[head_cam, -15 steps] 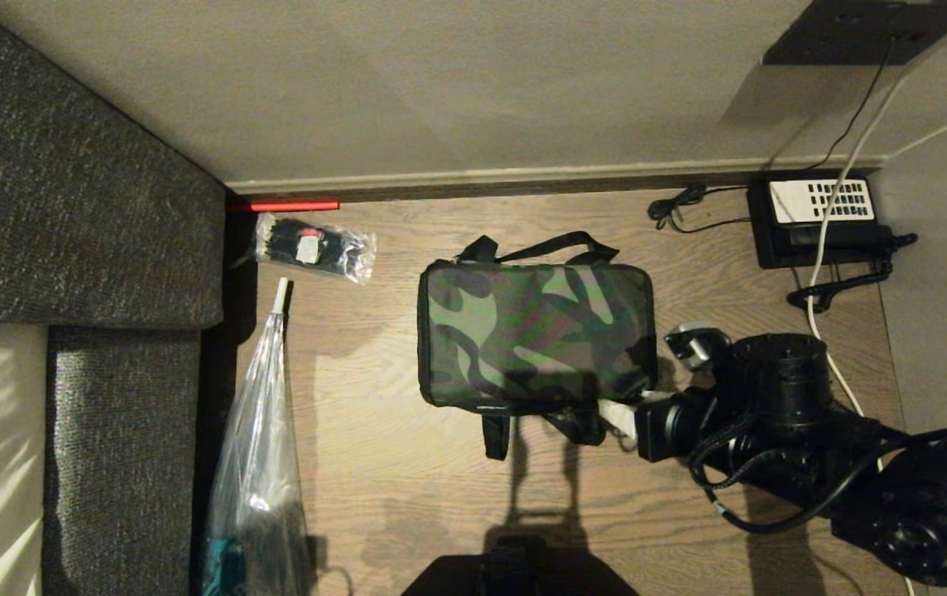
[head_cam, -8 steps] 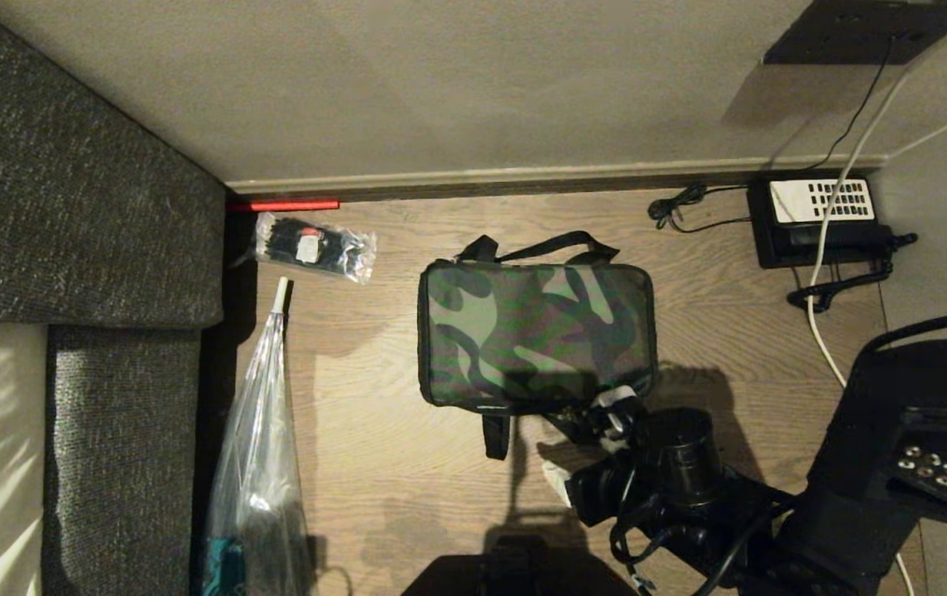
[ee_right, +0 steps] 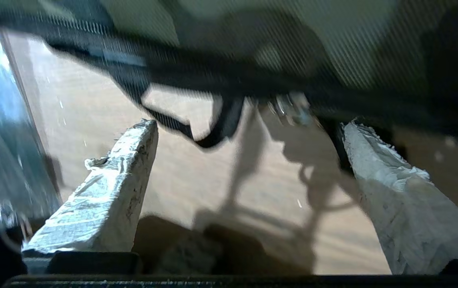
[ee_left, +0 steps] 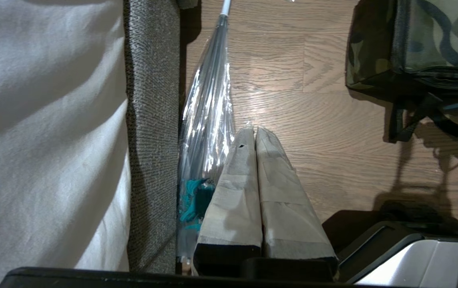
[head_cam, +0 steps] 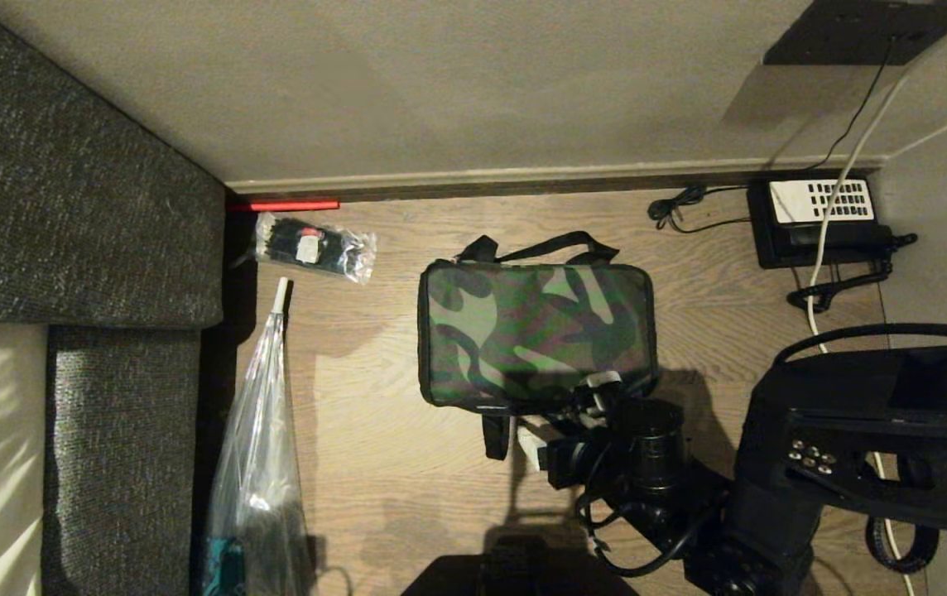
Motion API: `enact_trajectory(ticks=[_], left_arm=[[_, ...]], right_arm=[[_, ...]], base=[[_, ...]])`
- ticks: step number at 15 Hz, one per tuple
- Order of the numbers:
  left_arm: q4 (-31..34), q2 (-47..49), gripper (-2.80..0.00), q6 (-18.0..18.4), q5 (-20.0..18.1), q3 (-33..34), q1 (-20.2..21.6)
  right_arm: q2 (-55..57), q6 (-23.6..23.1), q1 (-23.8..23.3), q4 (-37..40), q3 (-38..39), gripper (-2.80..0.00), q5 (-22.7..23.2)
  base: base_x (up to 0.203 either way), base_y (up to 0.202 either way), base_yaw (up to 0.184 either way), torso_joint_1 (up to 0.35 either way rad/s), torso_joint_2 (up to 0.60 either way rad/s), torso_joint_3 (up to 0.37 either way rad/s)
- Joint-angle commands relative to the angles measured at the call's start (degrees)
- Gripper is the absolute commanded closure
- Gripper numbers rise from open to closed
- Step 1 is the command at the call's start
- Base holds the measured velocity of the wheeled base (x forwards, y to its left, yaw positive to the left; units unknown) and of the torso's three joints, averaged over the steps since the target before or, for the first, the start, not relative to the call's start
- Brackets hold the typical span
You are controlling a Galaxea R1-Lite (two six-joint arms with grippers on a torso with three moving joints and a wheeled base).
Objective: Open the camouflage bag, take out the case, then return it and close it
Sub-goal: Open the top of the storage box
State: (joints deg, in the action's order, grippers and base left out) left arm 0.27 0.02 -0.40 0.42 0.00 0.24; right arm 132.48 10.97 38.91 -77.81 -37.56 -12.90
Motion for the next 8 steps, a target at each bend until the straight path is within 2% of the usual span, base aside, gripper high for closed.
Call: enact_trajectory(ticks=[1, 4, 8], left_arm=[[0.0, 0.0, 0.00, 0.0, 0.0, 0.2, 0.0], [0.0, 0.0, 0.00, 0.0, 0.0, 0.2, 0.0], [0.0, 0.0, 0.00, 0.0, 0.0, 0.2, 0.0]], right_arm=[[3.0, 0.1, 0.0, -0.6, -1.4, -2.80, 0.0], [4.4, 0.5, 0.0, -1.8, -2.3, -2.80, -0.1], [7.1, -0.1, -0.1, -8.4, -2.4, -2.80, -0.4]], base=[[0.000, 0.000, 0.000, 0.000, 0.00, 0.000], [0.000, 0.000, 0.000, 0.000, 0.00, 0.000], [0.000, 0.000, 0.000, 0.000, 0.00, 0.000]])
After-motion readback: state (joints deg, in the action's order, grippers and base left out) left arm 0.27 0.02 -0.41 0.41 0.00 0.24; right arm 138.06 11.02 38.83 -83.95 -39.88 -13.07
